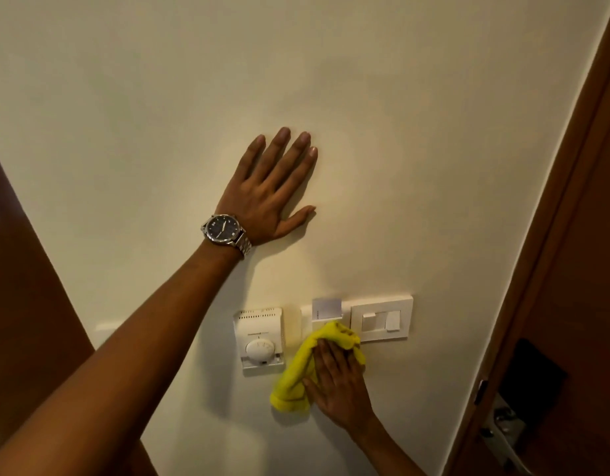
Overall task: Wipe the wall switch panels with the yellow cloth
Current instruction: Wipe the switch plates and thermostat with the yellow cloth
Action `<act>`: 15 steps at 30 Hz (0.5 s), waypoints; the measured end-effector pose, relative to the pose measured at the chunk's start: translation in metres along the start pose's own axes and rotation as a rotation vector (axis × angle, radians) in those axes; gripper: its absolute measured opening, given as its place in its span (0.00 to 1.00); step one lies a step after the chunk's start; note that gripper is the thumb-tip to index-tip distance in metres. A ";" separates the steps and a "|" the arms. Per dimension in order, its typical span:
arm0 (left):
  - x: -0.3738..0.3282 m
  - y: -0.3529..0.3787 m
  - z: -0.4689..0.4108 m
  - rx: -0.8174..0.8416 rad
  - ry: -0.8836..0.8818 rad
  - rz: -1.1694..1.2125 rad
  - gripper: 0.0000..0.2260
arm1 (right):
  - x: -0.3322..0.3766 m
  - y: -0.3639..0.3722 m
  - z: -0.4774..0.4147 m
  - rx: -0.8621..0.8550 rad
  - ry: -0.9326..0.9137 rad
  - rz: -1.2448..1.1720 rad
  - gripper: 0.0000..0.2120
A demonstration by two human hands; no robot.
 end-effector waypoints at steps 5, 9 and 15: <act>0.001 0.004 0.001 -0.006 0.012 -0.002 0.36 | 0.014 -0.001 -0.039 -0.046 0.092 -0.064 0.36; 0.000 0.003 0.003 0.007 0.016 0.000 0.36 | 0.015 0.005 0.005 0.081 -0.076 -0.089 0.33; 0.002 0.007 0.005 -0.025 0.016 -0.016 0.37 | 0.015 -0.001 -0.031 -0.010 0.009 -0.114 0.35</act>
Point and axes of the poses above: each hand's wrist, its own z-axis away from the middle knuckle, its own y-axis out of the palm, x = y × z, the point moved 8 cm from there along -z, towards the middle knuckle, and after that the axes turned 7 degrees about -x, right-handed, at the moved point
